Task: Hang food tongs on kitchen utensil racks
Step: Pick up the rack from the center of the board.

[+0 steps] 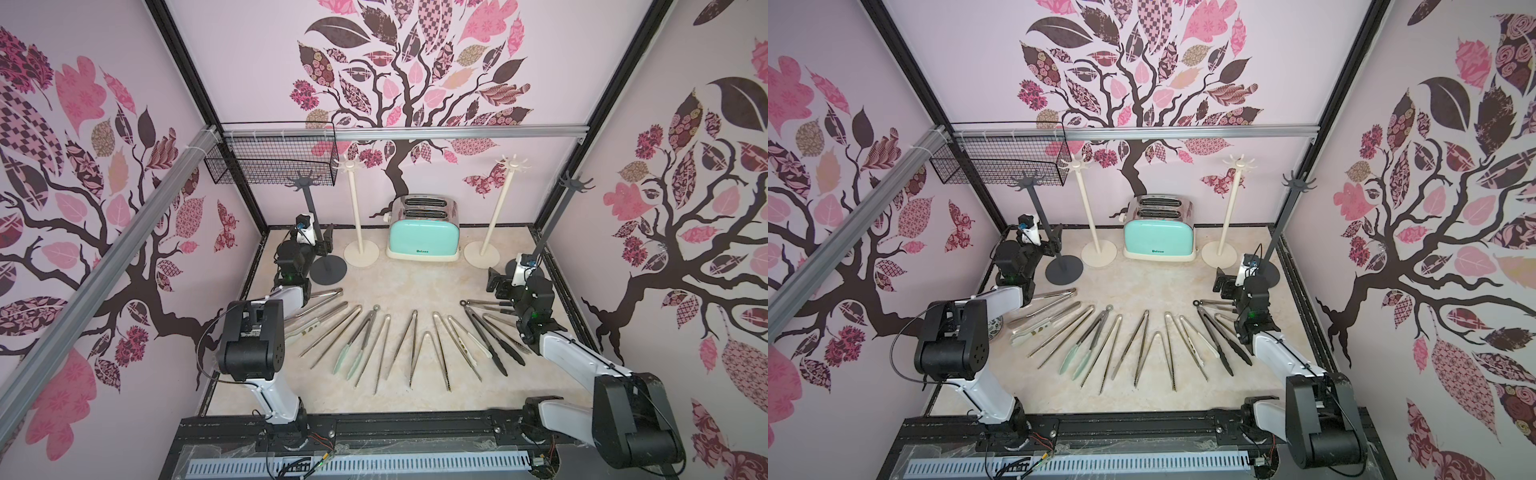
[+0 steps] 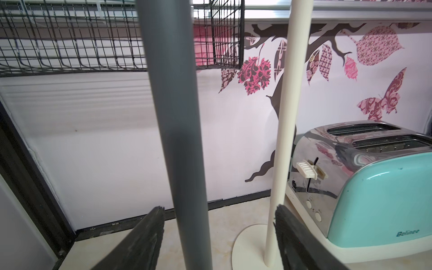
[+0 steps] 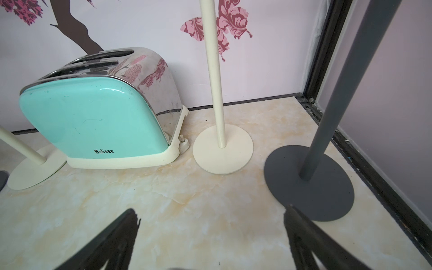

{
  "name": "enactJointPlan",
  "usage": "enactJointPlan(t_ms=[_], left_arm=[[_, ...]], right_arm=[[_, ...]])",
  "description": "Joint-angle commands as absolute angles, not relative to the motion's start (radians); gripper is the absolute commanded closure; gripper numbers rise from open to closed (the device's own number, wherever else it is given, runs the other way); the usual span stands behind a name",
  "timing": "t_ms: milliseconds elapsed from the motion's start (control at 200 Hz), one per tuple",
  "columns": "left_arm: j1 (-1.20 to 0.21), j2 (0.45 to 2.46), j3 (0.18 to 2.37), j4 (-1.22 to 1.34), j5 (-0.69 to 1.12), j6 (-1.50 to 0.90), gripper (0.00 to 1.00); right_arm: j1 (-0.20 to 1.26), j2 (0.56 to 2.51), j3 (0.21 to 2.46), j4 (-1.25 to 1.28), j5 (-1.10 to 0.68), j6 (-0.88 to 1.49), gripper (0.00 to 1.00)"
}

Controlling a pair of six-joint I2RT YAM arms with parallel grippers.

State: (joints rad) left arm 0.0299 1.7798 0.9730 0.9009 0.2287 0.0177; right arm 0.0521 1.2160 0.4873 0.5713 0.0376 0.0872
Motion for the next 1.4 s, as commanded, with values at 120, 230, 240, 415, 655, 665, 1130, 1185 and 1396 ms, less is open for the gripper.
enactJointPlan(t_ms=[120, 230, 240, 415, 655, 665, 1130, 1185, 1396], left_arm=[[0.049, 1.887, 1.061, 0.924, 0.238, -0.001, 0.3], [0.049, 1.918, 1.106, 0.914, 0.255, -0.006, 0.41], [0.049, 1.919, 1.108, 0.913, 0.256, -0.007, 0.42], [0.049, 1.924, 1.139, 0.871, 0.261, -0.012, 0.61], [0.048, 1.916, 1.156, 0.805, 0.269, -0.003, 0.97], [0.048, 1.916, 1.157, 0.805, 0.268, -0.004, 0.98], [0.048, 1.851, 1.217, 0.812, 0.252, 0.004, 1.0], [0.049, 1.839, 1.224, 0.81, 0.252, 0.002, 1.0], [0.042, 1.769, 1.198, 0.81, 0.244, 0.0, 1.0]], right_arm=[[0.059, 1.244, 0.531, 0.579, -0.001, 0.061, 0.0], [0.059, 1.252, 0.531, 0.581, -0.004, 0.053, 0.01], [0.06, 1.253, 0.533, 0.581, -0.004, 0.052, 0.0], [0.058, 1.262, 0.534, 0.582, -0.004, 0.046, 0.0], [0.059, 1.255, 0.529, 0.582, -0.012, 0.049, 0.0], [0.059, 1.254, 0.529, 0.582, -0.01, 0.049, 0.01], [0.058, 1.213, 0.515, 0.572, -0.019, 0.055, 0.0], [0.059, 1.212, 0.513, 0.573, -0.02, 0.055, 0.0], [0.059, 1.203, 0.508, 0.573, -0.023, 0.057, 0.01]])
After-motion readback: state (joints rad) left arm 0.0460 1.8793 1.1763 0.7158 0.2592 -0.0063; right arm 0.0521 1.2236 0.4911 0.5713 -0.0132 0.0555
